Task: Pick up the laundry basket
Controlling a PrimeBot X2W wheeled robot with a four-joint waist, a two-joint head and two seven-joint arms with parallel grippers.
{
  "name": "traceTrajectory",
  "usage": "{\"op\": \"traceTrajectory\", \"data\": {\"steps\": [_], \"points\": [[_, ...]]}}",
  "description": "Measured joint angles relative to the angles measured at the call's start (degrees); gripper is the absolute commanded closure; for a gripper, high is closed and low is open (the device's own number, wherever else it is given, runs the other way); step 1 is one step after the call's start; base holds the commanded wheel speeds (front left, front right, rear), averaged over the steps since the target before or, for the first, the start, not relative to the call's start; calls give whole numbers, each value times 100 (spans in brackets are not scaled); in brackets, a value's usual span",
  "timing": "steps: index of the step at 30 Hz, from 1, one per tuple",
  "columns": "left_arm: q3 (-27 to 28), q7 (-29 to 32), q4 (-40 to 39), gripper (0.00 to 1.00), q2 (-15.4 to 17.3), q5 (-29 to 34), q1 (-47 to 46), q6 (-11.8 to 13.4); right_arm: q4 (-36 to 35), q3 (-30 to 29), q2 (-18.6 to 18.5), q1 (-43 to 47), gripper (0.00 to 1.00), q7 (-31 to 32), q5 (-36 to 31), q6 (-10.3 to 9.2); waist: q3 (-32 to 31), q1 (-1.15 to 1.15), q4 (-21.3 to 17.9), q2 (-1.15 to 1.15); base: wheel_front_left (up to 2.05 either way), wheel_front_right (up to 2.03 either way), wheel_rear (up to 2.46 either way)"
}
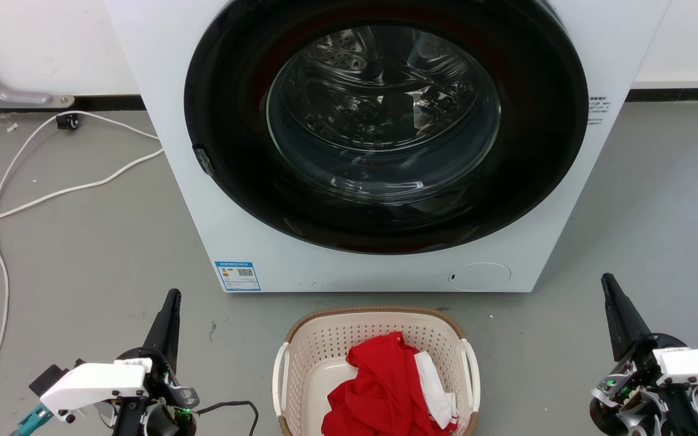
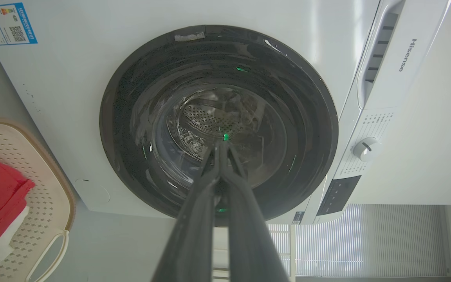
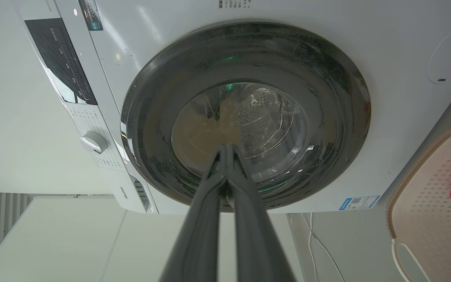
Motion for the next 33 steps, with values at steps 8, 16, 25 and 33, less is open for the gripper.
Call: {"op": "traceTrajectory", "data": {"steps": [8,16,25,33], "points": [[7,4,0,100,-7,3,0,0,0,-2,1,0,100,1,0,0,0,0,0,0,0,0,0],[12,5,0,100,-12,8,-1,0,0,-4,3,0,100,1,0,0,0,0,0,0,0,0,0],[20,22,0,100,-15,26,-1,0,0,-7,4,-1,100,1,-1,0,0,0,0,0,0,0,0],[25,23,1,100,-19,41,-1,0,0,-8,5,-1,100,2,-1,0,0,0,0,0,0,0,0]]}}
